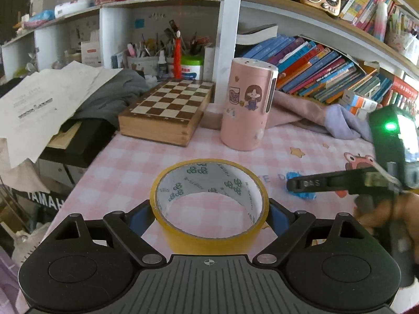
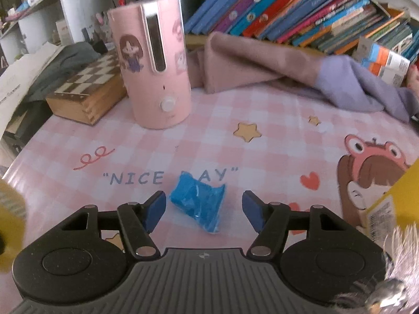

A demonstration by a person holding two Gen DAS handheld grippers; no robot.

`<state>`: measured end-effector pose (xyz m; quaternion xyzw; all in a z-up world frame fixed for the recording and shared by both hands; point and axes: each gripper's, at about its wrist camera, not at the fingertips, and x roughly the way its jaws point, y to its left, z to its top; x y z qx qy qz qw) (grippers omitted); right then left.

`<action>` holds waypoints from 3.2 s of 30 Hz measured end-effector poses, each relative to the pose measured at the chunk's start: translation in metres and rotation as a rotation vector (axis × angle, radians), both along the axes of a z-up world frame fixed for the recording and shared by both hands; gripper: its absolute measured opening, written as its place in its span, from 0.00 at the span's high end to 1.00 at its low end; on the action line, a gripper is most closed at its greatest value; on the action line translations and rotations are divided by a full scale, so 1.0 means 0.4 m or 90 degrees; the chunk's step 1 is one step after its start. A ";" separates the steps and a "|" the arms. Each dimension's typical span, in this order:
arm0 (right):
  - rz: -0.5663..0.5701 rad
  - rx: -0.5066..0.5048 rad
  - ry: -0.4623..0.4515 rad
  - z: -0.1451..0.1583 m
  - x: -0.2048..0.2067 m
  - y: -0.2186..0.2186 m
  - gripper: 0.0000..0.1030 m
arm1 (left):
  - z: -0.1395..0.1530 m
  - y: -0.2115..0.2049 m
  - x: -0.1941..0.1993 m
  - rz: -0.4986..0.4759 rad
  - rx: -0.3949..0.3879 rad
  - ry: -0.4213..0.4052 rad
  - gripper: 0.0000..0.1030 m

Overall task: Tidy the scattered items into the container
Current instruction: 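Close the left tool on the yellow tape roll while the right tool grasps the blue bag, then carry the yellow tape roll and blue bag with both tools toward the yellow box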

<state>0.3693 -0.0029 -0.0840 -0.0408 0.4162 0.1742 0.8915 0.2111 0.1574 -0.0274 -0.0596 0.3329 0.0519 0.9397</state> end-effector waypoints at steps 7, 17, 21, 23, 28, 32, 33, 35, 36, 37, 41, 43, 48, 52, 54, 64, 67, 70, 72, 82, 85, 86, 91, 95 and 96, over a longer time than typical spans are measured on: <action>0.000 -0.017 0.007 -0.018 0.003 0.012 0.58 | 0.013 0.007 -0.023 0.002 0.002 -0.006 0.12; 0.003 0.006 -0.035 0.079 -0.068 -0.023 0.59 | 0.054 -0.016 -0.046 -0.031 0.002 -0.046 0.12; 0.001 0.016 -0.055 0.125 -0.112 -0.047 0.59 | 0.080 -0.036 -0.071 -0.055 0.001 -0.071 0.12; 0.003 0.019 -0.064 0.147 -0.141 -0.058 0.59 | 0.092 -0.047 -0.086 -0.066 -0.001 -0.080 0.12; 0.010 0.025 -0.081 0.191 -0.216 -0.076 0.59 | 0.114 -0.069 -0.128 -0.090 -0.007 -0.100 0.12; 0.017 0.030 -0.094 0.221 -0.286 -0.089 0.59 | 0.127 -0.083 -0.169 -0.103 -0.009 -0.110 0.12; 0.018 0.030 -0.096 0.226 -0.302 -0.093 0.59 | 0.130 -0.085 -0.182 -0.106 -0.009 -0.112 0.12; 0.019 0.032 -0.101 0.236 -0.336 -0.101 0.59 | 0.135 -0.089 -0.206 -0.111 -0.010 -0.117 0.12; 0.018 0.032 -0.103 0.240 -0.354 -0.106 0.59 | 0.137 -0.092 -0.220 -0.114 -0.010 -0.119 0.12; 0.017 0.032 -0.105 0.244 -0.369 -0.111 0.59 | 0.139 -0.095 -0.233 -0.116 -0.011 -0.120 0.12; 0.011 0.038 -0.105 0.256 -0.441 -0.137 0.59 | 0.142 -0.106 -0.280 -0.130 -0.019 -0.112 0.12; 0.008 0.041 -0.105 0.262 -0.480 -0.153 0.59 | 0.144 -0.116 -0.307 -0.143 -0.015 -0.113 0.12; 0.008 0.037 -0.103 0.260 -0.569 -0.176 0.59 | 0.148 -0.136 -0.366 -0.171 -0.013 -0.118 0.12; 0.008 0.030 -0.096 0.248 -0.627 -0.181 0.59 | 0.144 -0.146 -0.401 -0.179 -0.015 -0.117 0.12; 0.008 0.030 -0.090 0.243 -0.653 -0.186 0.59 | 0.141 -0.150 -0.417 -0.183 -0.016 -0.115 0.12; -0.019 0.026 -0.073 0.218 -0.753 -0.230 0.59 | 0.126 -0.189 -0.473 -0.229 -0.007 -0.097 0.12; -0.044 0.028 -0.063 0.209 -0.772 -0.254 0.59 | 0.120 -0.210 -0.479 -0.254 -0.005 -0.090 0.12; -0.072 0.028 -0.053 0.203 -0.787 -0.282 0.59 | 0.115 -0.229 -0.485 -0.280 -0.003 -0.083 0.12; -0.088 0.024 -0.052 0.202 -0.800 -0.299 0.59 | 0.111 -0.243 -0.486 -0.295 -0.005 -0.079 0.12; -0.166 0.001 -0.045 0.203 -0.854 -0.388 0.59 | 0.093 -0.317 -0.482 -0.378 -0.029 -0.066 0.12; -0.193 -0.003 -0.039 0.198 -0.872 -0.417 0.59 | 0.089 -0.345 -0.481 -0.406 -0.033 -0.064 0.12; -0.202 -0.004 -0.037 0.197 -0.877 -0.427 0.59 | 0.087 -0.353 -0.482 -0.415 -0.035 -0.063 0.12; -0.240 -0.010 -0.033 0.197 -0.892 -0.467 0.59 | 0.083 -0.398 -0.473 -0.455 -0.039 -0.057 0.12; -0.265 -0.014 -0.034 0.199 -0.907 -0.500 0.59 | 0.084 -0.433 -0.467 -0.482 -0.043 -0.059 0.12; -0.270 -0.014 -0.034 0.199 -0.910 -0.508 0.59 | 0.083 -0.442 -0.465 -0.489 -0.043 -0.059 0.12</action>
